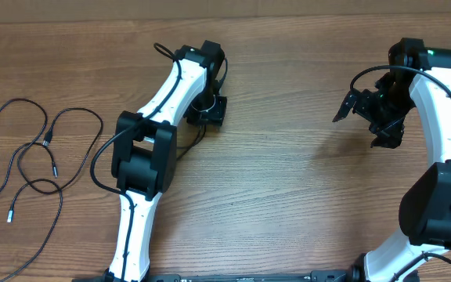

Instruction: Untangle cables

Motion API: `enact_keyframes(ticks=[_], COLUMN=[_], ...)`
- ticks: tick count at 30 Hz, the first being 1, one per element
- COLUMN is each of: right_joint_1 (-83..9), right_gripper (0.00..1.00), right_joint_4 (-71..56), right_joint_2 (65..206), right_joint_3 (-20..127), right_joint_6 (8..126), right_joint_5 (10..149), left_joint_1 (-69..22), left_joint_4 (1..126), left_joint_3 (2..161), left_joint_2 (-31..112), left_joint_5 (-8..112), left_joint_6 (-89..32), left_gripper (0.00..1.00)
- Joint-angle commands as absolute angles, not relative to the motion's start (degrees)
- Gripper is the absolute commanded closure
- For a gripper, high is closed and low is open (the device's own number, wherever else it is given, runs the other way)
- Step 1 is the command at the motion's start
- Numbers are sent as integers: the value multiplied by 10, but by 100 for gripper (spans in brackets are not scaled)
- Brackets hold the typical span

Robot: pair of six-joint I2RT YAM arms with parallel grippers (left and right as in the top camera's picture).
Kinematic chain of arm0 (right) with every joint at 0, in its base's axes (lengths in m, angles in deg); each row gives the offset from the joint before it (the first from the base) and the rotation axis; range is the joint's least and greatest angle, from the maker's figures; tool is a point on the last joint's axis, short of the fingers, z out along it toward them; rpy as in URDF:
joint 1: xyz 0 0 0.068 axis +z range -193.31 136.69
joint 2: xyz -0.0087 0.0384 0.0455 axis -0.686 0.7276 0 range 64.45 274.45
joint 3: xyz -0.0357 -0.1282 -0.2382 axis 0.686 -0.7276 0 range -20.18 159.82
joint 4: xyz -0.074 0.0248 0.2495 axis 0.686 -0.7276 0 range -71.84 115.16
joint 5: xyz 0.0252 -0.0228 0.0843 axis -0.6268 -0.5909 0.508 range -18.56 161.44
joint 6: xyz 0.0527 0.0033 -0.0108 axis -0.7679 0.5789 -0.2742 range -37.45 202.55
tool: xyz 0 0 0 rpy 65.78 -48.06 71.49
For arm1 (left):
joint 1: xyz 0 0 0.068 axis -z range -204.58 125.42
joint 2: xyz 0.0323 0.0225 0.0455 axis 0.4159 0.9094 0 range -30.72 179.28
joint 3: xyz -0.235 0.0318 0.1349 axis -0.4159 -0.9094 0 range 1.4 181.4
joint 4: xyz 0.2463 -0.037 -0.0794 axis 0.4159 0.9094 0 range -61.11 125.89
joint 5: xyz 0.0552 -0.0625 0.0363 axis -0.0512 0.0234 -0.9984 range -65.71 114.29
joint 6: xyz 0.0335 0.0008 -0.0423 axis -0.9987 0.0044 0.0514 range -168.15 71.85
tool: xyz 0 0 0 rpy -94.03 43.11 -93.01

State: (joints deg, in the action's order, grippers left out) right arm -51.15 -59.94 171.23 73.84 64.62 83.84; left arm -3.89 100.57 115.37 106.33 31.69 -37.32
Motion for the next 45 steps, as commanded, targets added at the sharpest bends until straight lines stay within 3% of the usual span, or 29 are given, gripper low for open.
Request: enact_keyframes(ticks=[1, 4, 5, 6, 7, 24, 34, 45], right_joint_1=[-510, -510, -510, -510, -510, -510, -510, -510], right_gripper=[0, 0, 0, 0, 0, 0, 0, 0], right_joint_4=[-600, -601, -601, -601, -601, -600, -601, -601], right_joint_2=[1700, 1700, 1700, 1700, 1700, 1700, 1700, 1700], right_joint_3=[739, 739, 739, 739, 739, 739, 739, 739], right_joint_6=[650, 650, 650, 650, 650, 661, 661, 661], right_joint_5=[835, 835, 835, 835, 834, 834, 834, 834], left_joint_1=[-29, -27, -27, -27, -27, -54, -204, -385], left_joint_4=[992, 976, 976, 981, 992, 1102, 1113, 1120], left_joint_3=[1124, 1101, 1096, 1096, 1103, 1231, 1231, 1231], left_joint_2=[1072, 1072, 1072, 1072, 1071, 926, 723, 668], left_joint_5=[311, 312, 312, 311, 312, 213, 199, 191], left_joint_6=[-363, -363, -363, -364, -363, -363, -364, -363], left_gripper=[52, 58, 66, 84, 96, 96, 93, 92])
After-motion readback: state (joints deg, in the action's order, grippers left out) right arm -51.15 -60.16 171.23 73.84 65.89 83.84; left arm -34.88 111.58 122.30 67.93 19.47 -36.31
